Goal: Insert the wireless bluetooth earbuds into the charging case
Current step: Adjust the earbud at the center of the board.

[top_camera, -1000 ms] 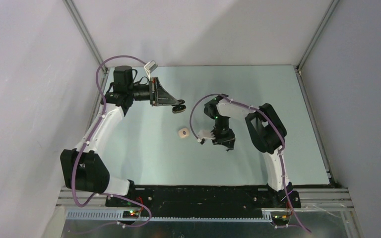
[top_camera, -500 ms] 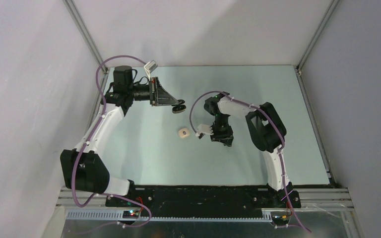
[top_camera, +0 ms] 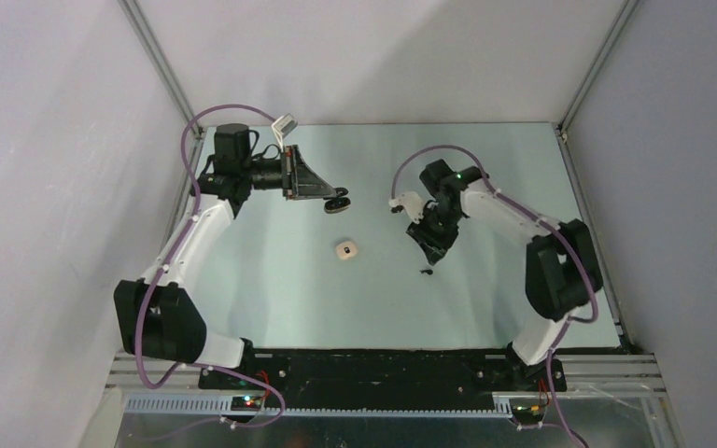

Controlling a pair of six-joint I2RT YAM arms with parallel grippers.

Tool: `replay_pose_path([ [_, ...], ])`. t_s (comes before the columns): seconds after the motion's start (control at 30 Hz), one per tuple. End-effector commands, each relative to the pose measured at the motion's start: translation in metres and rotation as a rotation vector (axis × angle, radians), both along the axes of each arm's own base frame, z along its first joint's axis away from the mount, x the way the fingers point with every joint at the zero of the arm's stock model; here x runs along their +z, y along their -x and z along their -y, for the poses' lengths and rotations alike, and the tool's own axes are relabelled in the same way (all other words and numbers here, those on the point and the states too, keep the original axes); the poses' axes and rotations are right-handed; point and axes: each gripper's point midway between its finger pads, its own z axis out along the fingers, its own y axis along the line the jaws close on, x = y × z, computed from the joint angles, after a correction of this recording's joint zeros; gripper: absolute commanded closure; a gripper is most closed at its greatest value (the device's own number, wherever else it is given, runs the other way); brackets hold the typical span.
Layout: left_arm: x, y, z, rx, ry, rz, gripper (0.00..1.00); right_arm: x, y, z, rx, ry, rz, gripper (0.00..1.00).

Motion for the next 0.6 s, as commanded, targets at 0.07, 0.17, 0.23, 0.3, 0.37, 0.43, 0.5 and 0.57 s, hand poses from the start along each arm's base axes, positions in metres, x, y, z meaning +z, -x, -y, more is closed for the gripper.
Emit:
replay_pose_path([
  [0.07, 0.015, 0.001, 0.002, -0.034, 0.025, 0.034, 1.0, 0.022, -0.003, -0.006, -0.36, -0.171, 0.223, 0.64],
  [0.17, 0.013, -0.002, 0.003, -0.03, 0.021, 0.026, 1.0, 0.021, -0.005, -0.01, -0.334, -0.256, 0.358, 0.69],
  [0.23, 0.013, -0.006, 0.003, -0.021, 0.017, 0.027, 1.0, 0.019, -0.005, -0.01, -0.34, -0.263, 0.392, 0.72],
  [0.3, 0.015, -0.008, 0.004, -0.02, 0.017, 0.036, 1.0, 0.008, -0.003, -0.008, -0.356, -0.225, 0.38, 0.73],
  [0.37, 0.016, -0.011, 0.004, -0.016, 0.015, 0.041, 1.0, -0.01, -0.003, -0.003, -0.397, -0.168, 0.344, 0.73],
  [0.43, 0.019, -0.014, 0.004, -0.012, 0.013, 0.05, 1.0, -0.02, -0.003, -0.002, -0.41, -0.149, 0.331, 0.72],
  [0.5, 0.02, -0.016, 0.004, -0.01, 0.012, 0.056, 1.0, -0.026, 0.0, -0.003, -0.385, -0.141, 0.329, 0.69],
  [0.57, 0.021, -0.017, 0.004, -0.009, 0.011, 0.061, 1.0, -0.032, 0.002, -0.002, -0.373, -0.125, 0.323, 0.67],
])
